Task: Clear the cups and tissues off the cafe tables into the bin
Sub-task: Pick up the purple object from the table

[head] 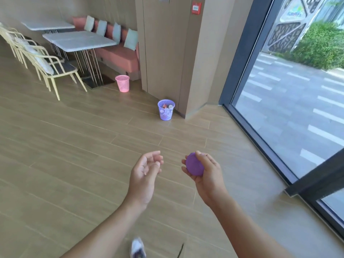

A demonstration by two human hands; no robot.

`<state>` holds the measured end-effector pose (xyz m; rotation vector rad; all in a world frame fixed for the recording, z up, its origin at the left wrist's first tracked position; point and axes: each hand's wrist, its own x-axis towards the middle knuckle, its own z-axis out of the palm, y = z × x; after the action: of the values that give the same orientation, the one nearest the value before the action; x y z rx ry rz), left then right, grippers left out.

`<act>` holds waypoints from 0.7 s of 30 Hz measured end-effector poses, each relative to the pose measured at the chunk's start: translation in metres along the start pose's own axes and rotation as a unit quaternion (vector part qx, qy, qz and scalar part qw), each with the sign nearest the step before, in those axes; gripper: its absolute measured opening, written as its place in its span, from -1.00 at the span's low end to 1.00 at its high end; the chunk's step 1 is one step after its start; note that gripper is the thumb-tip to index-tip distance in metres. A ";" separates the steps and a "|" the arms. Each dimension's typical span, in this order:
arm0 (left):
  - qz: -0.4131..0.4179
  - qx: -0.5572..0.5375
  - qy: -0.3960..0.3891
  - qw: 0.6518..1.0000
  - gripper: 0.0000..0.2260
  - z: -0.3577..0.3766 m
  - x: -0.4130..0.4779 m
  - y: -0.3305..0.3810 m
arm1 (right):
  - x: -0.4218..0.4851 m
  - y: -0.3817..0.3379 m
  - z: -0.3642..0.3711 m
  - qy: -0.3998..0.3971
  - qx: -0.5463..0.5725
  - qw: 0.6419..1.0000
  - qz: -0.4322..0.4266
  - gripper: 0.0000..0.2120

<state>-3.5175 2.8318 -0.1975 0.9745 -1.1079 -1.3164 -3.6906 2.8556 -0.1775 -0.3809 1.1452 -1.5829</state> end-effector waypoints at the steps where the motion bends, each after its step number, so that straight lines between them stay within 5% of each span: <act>1: -0.002 0.000 -0.002 1.000 -0.73 0.001 0.029 -0.007 | 0.028 0.000 0.008 0.004 0.000 1.000 0.003 -0.91; 21: -0.040 0.001 -0.020 0.999 -0.76 0.023 0.611 -0.060 | 0.563 -0.064 0.220 0.041 0.028 0.999 0.007 -0.91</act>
<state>-3.5885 2.2215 -0.2160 1.0060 -1.1115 -1.4049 -3.7649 2.2520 -0.1938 -0.2724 1.1612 -1.6273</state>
